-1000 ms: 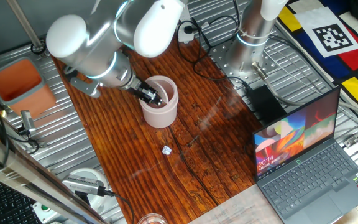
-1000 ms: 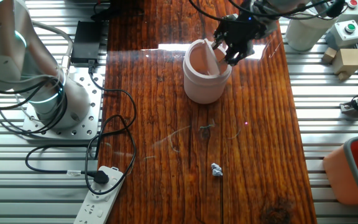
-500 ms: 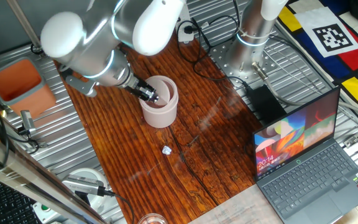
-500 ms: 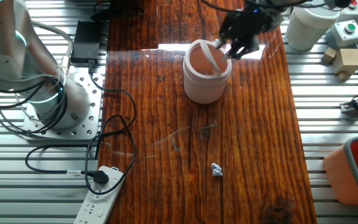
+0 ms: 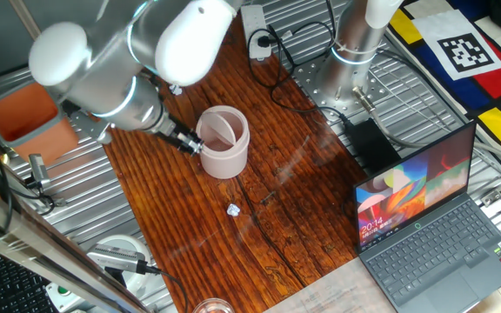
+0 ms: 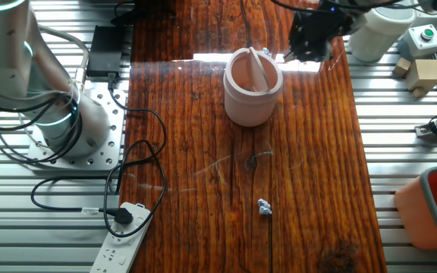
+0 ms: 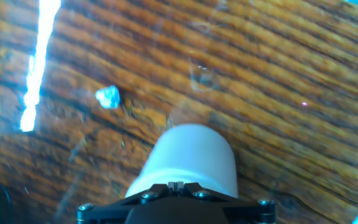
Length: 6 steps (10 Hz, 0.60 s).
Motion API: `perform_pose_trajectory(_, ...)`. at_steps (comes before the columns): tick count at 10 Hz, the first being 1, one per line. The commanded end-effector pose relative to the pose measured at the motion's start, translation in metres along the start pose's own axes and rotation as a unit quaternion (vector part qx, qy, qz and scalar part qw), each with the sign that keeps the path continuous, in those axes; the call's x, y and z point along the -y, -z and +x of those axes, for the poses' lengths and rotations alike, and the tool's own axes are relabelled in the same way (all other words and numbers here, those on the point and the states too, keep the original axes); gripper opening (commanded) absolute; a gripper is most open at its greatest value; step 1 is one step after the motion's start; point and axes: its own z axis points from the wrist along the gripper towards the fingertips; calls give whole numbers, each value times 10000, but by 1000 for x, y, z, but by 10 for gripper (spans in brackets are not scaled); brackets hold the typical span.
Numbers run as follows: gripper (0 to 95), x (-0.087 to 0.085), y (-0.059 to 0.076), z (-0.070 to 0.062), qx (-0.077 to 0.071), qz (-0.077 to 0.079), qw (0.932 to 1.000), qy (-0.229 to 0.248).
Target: Put the garbage in the trash can
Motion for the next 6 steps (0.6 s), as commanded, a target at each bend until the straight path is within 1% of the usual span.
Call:
perform_pose_trajectory(1,0,-14,-17,-19,382,-47,9988,-295)
perform_pose_trajectory(2,0,-22,-26,-30,499,-52,9979,-407)
perform_pose_trajectory(3,0,-26,-31,-34,529,-55,9975,-462)
perform_pose_trajectory(4,0,-38,-47,-47,606,-72,9961,-631)
perform_pose_trajectory(5,0,-46,-56,-53,620,-86,9956,-696)
perform_pose_trajectory(6,0,-50,-60,-55,626,-102,9954,-724)
